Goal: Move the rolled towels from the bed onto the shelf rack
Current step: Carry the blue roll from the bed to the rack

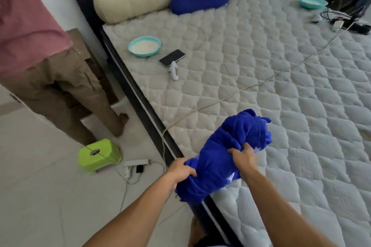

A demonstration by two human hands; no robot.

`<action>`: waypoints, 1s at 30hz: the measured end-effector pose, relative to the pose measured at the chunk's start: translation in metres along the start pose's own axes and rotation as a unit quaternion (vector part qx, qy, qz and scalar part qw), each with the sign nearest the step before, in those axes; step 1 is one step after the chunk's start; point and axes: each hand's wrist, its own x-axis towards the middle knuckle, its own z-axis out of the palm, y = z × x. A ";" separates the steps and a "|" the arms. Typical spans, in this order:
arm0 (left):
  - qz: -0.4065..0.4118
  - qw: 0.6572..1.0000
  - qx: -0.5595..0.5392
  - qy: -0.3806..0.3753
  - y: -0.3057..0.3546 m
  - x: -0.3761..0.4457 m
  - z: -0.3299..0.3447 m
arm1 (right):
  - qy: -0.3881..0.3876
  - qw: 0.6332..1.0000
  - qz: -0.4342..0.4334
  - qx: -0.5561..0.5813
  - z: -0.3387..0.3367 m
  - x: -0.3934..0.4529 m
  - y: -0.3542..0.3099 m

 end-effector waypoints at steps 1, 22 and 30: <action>0.003 1.000 -0.010 0.020 -0.009 -0.011 -0.015 | -0.019 1.000 -0.014 0.000 0.014 -0.012 -0.006; -0.006 0.761 -0.460 0.458 -0.448 -0.389 -0.191 | -0.505 0.720 -0.427 -0.208 0.362 -0.522 0.020; -0.093 0.660 -0.583 0.465 -0.585 -0.468 -0.161 | -0.644 0.460 -0.529 -0.307 0.438 -0.705 0.117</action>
